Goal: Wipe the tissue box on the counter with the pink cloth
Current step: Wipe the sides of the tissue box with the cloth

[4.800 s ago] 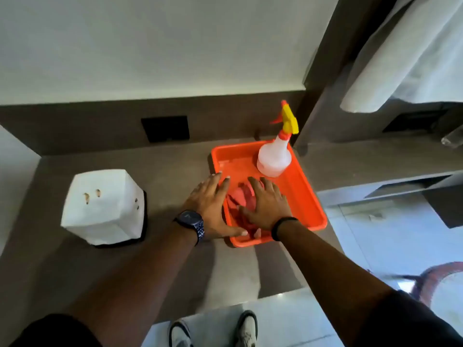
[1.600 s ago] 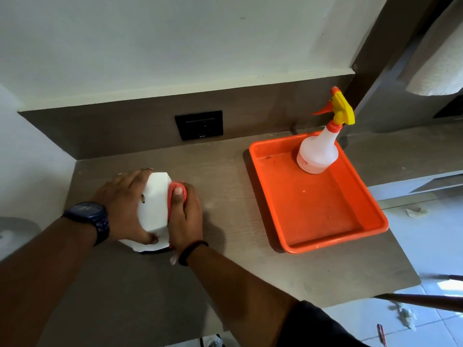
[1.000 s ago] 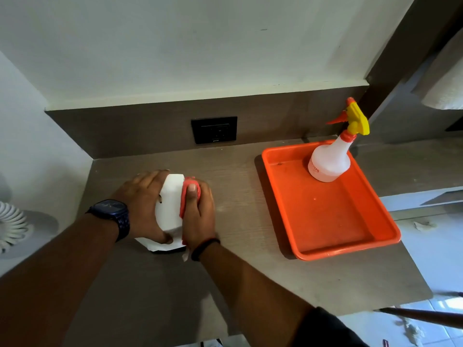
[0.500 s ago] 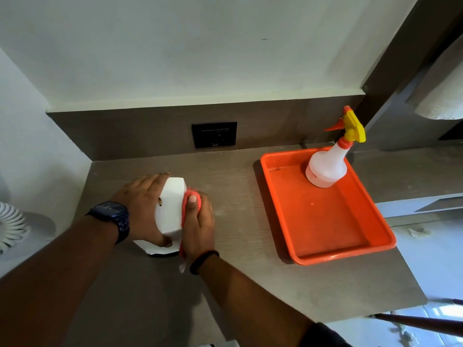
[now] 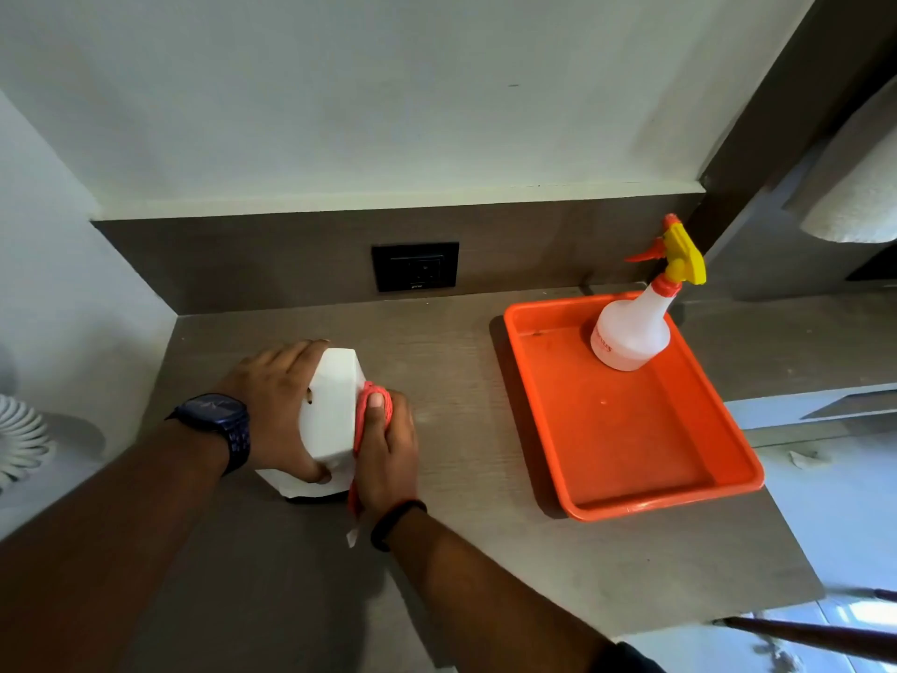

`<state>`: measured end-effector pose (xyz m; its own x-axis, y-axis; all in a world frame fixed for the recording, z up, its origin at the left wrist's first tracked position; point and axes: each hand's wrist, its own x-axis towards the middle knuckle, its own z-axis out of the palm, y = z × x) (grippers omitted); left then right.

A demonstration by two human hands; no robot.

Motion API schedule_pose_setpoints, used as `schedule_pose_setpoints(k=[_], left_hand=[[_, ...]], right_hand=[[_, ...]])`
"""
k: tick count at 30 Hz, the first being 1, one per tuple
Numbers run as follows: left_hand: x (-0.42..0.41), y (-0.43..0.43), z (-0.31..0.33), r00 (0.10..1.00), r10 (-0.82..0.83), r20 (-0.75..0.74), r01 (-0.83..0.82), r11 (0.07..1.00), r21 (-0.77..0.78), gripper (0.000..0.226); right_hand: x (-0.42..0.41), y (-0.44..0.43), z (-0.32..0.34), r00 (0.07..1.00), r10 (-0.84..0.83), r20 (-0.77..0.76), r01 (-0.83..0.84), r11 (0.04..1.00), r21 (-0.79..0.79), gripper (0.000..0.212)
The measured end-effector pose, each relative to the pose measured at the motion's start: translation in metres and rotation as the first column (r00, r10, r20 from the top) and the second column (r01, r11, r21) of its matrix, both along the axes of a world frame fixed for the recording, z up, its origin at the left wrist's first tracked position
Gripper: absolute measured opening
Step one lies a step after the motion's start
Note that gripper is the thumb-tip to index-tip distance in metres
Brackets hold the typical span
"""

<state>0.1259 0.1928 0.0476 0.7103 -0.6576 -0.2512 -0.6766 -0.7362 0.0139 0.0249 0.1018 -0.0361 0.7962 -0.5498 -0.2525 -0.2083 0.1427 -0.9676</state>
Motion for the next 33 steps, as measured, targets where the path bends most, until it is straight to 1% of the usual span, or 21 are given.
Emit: schedule_pose_setpoints(k=[2,5,8,11,13,16,18,20,21,23,24,26,28,29,30,31,32,33], left_hand=[[0.002,0.002,-0.003,1.000,0.013,0.001,-0.013,1.000,-0.024,0.141],[0.004,0.004,-0.008,0.999,0.052,0.007,-0.051,0.996,-0.070,0.140],[0.005,0.004,-0.008,0.998,0.055,0.026,-0.054,0.998,-0.042,0.142],[0.003,0.002,-0.008,0.998,0.057,0.031,-0.056,0.998,-0.029,0.144],[0.001,0.001,-0.005,0.998,0.055,0.020,-0.055,0.998,-0.037,0.143],[-0.001,-0.003,0.003,0.999,0.050,-0.005,-0.050,0.997,-0.060,0.140],[-0.001,-0.011,0.004,0.999,0.042,-0.013,-0.043,0.996,-0.074,0.136],[0.002,-0.018,0.002,0.999,0.031,-0.013,-0.033,0.994,-0.103,0.132],[0.003,-0.019,0.001,0.999,0.031,-0.025,-0.033,0.993,-0.113,0.132],[0.006,-0.014,-0.001,0.996,0.037,-0.077,-0.046,0.992,-0.114,0.137],[0.005,-0.010,0.000,0.993,0.047,-0.105,-0.059,0.991,-0.123,0.139],[0.004,-0.002,0.002,0.987,0.053,-0.150,-0.078,0.983,-0.164,0.142],[0.000,0.006,0.006,0.973,0.081,-0.216,-0.124,0.973,-0.193,0.152],[-0.002,0.013,0.007,0.962,0.115,-0.248,-0.172,0.959,-0.224,0.160],[-0.002,0.023,0.006,0.950,0.159,-0.269,-0.233,0.935,-0.267,0.167],[-0.002,0.033,0.004,0.936,0.204,-0.288,-0.292,0.904,-0.311,0.172],[-0.001,0.043,0.000,0.923,0.230,-0.307,-0.333,0.879,-0.343,0.175],[-0.001,0.054,-0.003,0.913,0.242,-0.329,-0.359,0.860,-0.363,0.176]], right_hand=[[0.012,-0.004,0.010,0.999,-0.016,0.042,0.017,1.000,-0.025,0.049],[0.038,-0.019,0.032,0.997,0.055,0.060,-0.049,0.993,-0.108,0.045],[0.053,-0.030,0.029,0.995,0.100,-0.022,-0.102,0.989,-0.105,0.044],[0.048,-0.026,0.015,0.991,0.066,-0.117,-0.073,0.996,-0.049,0.047],[0.033,-0.024,0.006,0.988,0.037,-0.150,-0.037,0.999,0.004,0.043],[0.015,-0.030,-0.001,0.988,-0.033,-0.149,0.056,0.986,0.156,0.027],[0.011,-0.041,0.002,0.981,-0.116,-0.157,0.160,0.940,0.302,0.032],[0.013,-0.053,0.017,0.972,-0.203,-0.116,0.233,0.871,0.432,0.043],[0.015,-0.059,0.028,0.970,-0.230,-0.077,0.239,0.856,0.458,0.045],[0.021,-0.068,0.054,0.961,-0.274,0.026,0.235,0.866,0.442,0.036],[0.025,-0.069,0.071,0.956,-0.283,0.083,0.229,0.889,0.396,0.029],[0.035,-0.062,0.099,0.952,-0.245,0.184,0.200,0.952,0.233,0.025],[0.045,-0.048,0.110,0.967,-0.112,0.230,0.109,0.994,0.025,0.026],[0.048,-0.041,0.111,0.973,-0.020,0.230,0.047,0.992,-0.114,0.031],[0.051,-0.035,0.110,0.975,0.087,0.205,-0.028,0.961,-0.276,0.037],[0.054,-0.030,0.106,0.969,0.200,0.144,-0.117,0.887,-0.447,0.042],[0.056,-0.026,0.103,0.948,0.315,0.042,-0.228,0.766,-0.601,0.046],[0.058,-0.021,0.098,0.907,0.406,-0.109,-0.353,0.596,-0.722,0.048]])
